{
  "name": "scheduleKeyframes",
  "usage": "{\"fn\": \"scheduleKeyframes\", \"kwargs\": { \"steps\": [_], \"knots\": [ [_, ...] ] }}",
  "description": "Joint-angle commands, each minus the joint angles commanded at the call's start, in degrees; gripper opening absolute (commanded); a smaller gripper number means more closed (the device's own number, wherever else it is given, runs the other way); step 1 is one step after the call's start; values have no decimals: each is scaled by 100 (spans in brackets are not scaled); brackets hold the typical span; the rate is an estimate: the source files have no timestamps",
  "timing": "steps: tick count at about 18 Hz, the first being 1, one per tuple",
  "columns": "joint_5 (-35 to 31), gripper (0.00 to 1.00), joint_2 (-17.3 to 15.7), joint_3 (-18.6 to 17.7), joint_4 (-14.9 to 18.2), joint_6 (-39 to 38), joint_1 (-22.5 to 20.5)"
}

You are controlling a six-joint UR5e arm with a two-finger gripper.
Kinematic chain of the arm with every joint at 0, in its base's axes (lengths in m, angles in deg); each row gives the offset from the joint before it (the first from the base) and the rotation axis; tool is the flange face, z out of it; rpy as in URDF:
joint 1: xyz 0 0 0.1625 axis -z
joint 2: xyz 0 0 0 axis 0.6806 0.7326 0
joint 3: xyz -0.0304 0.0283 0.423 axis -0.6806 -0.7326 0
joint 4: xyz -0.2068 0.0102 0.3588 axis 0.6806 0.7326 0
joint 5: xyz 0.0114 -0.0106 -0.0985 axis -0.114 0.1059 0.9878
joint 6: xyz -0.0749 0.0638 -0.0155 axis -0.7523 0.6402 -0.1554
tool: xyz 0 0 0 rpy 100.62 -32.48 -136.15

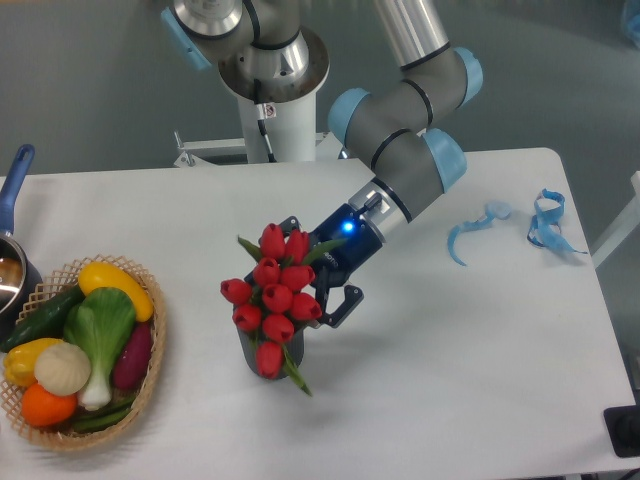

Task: Insert the flowers into the vase

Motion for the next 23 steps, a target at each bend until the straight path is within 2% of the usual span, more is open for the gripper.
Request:
{"fn": "scheduleKeyframes", "kwargs": {
  "steps": [4,8,11,16,18,20,22,23],
  "knots": [
    [-819,100,-430,0,0,17,-123],
    [-1714,100,-879,122,0,9,-465],
    [-2785,100,-941,570,9,306,-825],
    [-3753,100,-941,1326,122,378,-1134],
    [-4508,100,-1055,1476,446,639,-1178],
    [-5150,100,-1126,1617,920,1472,-1213],
    [-5530,100,-1126,1775,1334,2089,-1222],
    [-5557,100,-1126,1828,1414,2187,-1248]
  ]
}}
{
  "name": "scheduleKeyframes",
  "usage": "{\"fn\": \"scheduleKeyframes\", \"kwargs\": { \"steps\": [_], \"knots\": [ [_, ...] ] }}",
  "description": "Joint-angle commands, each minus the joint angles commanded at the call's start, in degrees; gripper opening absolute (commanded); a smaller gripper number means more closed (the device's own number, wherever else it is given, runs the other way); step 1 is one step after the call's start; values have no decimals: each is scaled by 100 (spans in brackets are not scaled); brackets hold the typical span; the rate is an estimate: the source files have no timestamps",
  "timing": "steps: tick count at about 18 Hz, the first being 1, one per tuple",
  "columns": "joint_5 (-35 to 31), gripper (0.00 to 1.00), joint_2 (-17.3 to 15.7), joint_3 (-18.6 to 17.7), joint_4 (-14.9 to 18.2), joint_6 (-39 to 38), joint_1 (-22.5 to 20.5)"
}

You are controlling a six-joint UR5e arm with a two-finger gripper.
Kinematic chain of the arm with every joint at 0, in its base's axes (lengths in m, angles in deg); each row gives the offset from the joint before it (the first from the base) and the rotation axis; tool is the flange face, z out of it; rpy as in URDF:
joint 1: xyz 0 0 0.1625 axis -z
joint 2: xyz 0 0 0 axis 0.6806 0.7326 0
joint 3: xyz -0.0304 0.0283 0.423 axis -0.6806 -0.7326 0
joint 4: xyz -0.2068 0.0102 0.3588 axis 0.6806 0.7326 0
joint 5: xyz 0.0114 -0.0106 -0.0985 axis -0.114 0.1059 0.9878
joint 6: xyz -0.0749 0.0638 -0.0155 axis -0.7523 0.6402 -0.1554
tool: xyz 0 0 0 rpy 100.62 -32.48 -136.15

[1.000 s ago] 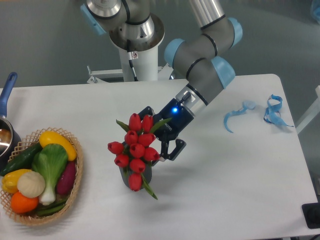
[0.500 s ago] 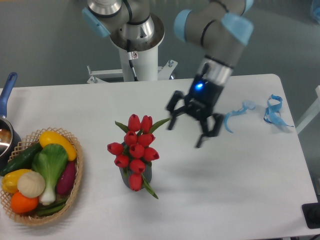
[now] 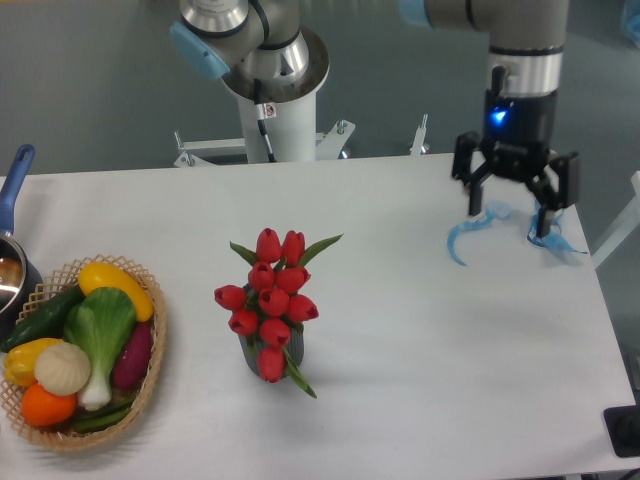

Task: Insert the flowers into the vase

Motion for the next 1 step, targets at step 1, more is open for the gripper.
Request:
{"fn": "scheduleKeyframes", "kwargs": {
  "steps": [1],
  "knots": [
    [0,100,9,9,10,27,-26]
  ]
}}
